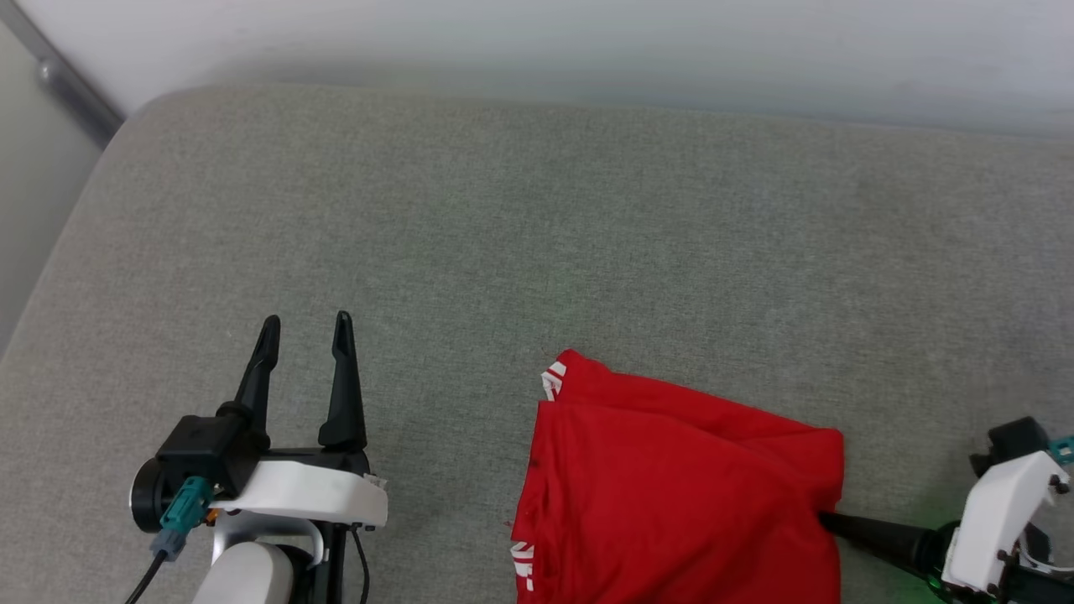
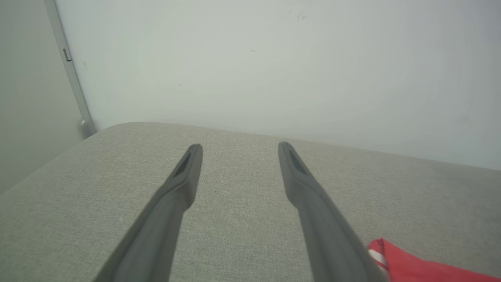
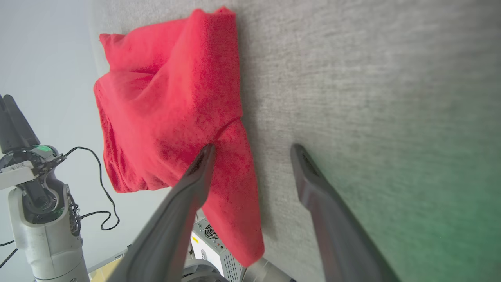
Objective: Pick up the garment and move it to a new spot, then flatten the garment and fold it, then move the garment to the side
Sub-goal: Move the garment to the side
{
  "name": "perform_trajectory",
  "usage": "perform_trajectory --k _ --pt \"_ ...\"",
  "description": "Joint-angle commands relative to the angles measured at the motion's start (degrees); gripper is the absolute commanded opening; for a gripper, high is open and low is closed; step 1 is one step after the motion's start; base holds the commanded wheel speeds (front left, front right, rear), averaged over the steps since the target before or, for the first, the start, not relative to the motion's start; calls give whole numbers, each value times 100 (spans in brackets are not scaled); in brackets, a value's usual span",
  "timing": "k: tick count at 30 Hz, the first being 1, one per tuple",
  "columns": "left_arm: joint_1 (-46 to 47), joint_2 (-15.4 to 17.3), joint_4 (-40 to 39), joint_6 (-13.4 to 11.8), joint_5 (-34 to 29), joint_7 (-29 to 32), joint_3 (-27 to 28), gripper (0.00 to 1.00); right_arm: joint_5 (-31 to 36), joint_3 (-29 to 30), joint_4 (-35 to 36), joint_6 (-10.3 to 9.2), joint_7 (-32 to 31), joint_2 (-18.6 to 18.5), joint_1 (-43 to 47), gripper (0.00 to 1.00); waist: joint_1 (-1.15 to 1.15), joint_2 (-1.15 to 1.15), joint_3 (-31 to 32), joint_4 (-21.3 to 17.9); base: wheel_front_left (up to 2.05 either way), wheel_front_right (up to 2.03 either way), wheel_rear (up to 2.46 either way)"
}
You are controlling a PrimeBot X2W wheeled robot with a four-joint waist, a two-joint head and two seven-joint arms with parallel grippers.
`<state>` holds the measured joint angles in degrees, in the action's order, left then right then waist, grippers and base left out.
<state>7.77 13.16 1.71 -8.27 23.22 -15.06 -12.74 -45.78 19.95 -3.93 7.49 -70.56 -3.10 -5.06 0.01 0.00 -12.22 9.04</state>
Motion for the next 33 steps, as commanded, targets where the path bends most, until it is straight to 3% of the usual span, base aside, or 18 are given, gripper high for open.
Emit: perform_trajectory --k 1,5,8,9,14,19,27,28,33 --pt "81 -47 24 47 -60 -13 20 100 -195 -155 -259 -1 58 34 -37 100 -1 0 -95 89 0 0 0" --pt "118 -111 96 123 -151 -13 75 100 -637 -523 -845 -5 291 59 -69 100 -1 0 -120 131 0 0 0" --pt "109 -161 134 156 -207 -13 116 100 -909 -776 -1100 -5 483 80 -128 11 -1 0 -74 115 0 0 0" --pt "102 -188 152 174 -221 -13 115 100 -943 -840 -1161 -6 534 79 -139 0 -1 0 -41 107 0 0 0" --pt "15 -197 249 255 -293 -13 132 100 -808 -1097 -1032 -1 895 26 -287 0 -1 0 182 -19 0 0 0" --pt "-106 -127 276 306 -341 -12 144 100 -142 -1570 -720 -2 1388 -413 -366 0 -1 0 456 -349 0 0 0" --pt "-264 -53 138 275 -349 5 129 100 1053 -1982 -708 -2 1914 -1215 -619 0 -1 0 543 -1251 0 0 0" --pt "-264 -53 138 275 -349 5 129 100 1053 -1982 -708 -2 1914 -1215 -619 0 -1 0 543 -1251 0 0 0" --pt "-177 37 -111 276 -418 73 82 100 1537 -2150 -843 -2 2191 -1530 -1057 0 -1 0 236 -1987 0 0 0"
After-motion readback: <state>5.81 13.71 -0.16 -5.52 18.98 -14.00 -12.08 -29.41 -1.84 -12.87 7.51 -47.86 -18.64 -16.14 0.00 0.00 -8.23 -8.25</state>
